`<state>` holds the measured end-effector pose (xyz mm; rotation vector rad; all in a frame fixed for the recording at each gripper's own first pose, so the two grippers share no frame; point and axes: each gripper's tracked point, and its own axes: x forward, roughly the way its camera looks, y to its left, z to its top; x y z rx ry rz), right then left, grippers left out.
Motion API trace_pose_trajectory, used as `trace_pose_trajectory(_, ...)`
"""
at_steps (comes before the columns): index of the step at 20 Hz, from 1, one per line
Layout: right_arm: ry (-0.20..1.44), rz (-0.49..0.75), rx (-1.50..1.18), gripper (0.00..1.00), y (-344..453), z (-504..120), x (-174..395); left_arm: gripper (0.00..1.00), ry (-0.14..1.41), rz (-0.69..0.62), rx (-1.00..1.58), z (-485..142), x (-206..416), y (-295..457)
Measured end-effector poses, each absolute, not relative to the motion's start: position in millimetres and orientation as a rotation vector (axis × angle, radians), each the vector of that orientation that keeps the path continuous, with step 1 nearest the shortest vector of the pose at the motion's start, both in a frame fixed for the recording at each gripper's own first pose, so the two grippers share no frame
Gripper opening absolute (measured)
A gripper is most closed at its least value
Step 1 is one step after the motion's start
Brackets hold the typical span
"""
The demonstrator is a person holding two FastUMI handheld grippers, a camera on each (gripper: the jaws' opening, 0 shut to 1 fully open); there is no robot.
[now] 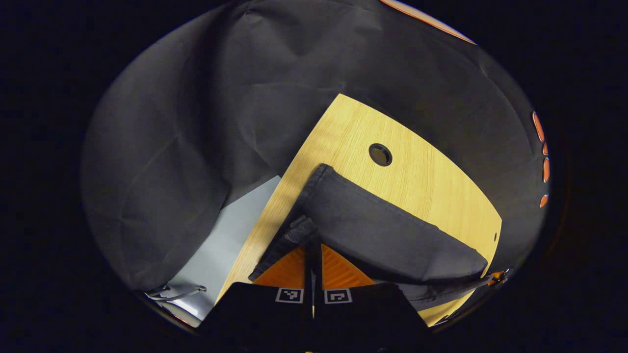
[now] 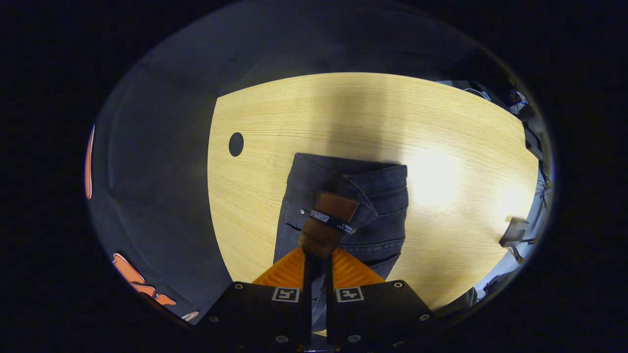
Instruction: Grasp the waist and the cuffs of the jeans and fold them to make the two legs overlap; first hold the waist and fold one-third of the jeans toward the cuffs, then hold the cuffs and fold the remaining one-third in the same direction to finish folding.
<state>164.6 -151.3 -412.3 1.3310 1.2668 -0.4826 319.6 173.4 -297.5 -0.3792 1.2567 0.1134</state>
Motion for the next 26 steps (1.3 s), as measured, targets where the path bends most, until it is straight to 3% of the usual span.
trace_pose_trajectory(7,1.280,-0.507,1.449,0.13,-149,-424,187,0.01,1.232,0.220,-0.574,-285,349,172)
trace_pose_trajectory(8,1.279,-0.508,1.458,0.18,-148,-424,188,0.02,1.216,0.231,-0.582,-284,352,174)
trace_pose_trajectory(9,1.271,-0.498,1.464,0.13,-147,-423,191,0.06,1.183,0.249,-0.577,-285,361,174)
trace_pose_trajectory(11,1.237,-0.456,1.475,0.16,-149,-416,195,0.20,1.133,0.274,-0.547,-284,370,179)
trace_pose_trajectory(14,1.061,-0.353,1.541,0.27,-161,-386,216,0.21,1.032,0.244,-0.531,-262,386,177)
trace_pose_trajectory(17,0.984,-0.320,1.509,0.37,-168,-377,212,0.68,0.976,0.200,-0.534,-240,388,160)
trace_pose_trajectory(19,0.994,-0.308,1.416,0.45,-166,-376,198,0.68,0.933,0.159,-0.474,-225,387,148)
trace_pose_trajectory(20,1.000,-0.305,1.358,0.42,-167,-378,189,0.78,0.919,0.143,-0.429,-219,382,143)
trace_pose_trajectory(22,1.017,-0.299,1.254,0.75,-166,-384,171,0.96,0.870,0.112,-0.346,-201,376,131)
trace_pose_trajectory(24,1.021,-0.297,1.165,0.89,-167,-390,154,0.98,0.803,0.071,-0.294,-183,373,113)
trace_pose_trajectory(26,1.026,-0.312,1.081,0.94,-171,-401,136,0.98,0.726,0.033,-0.267,-159,365,98)
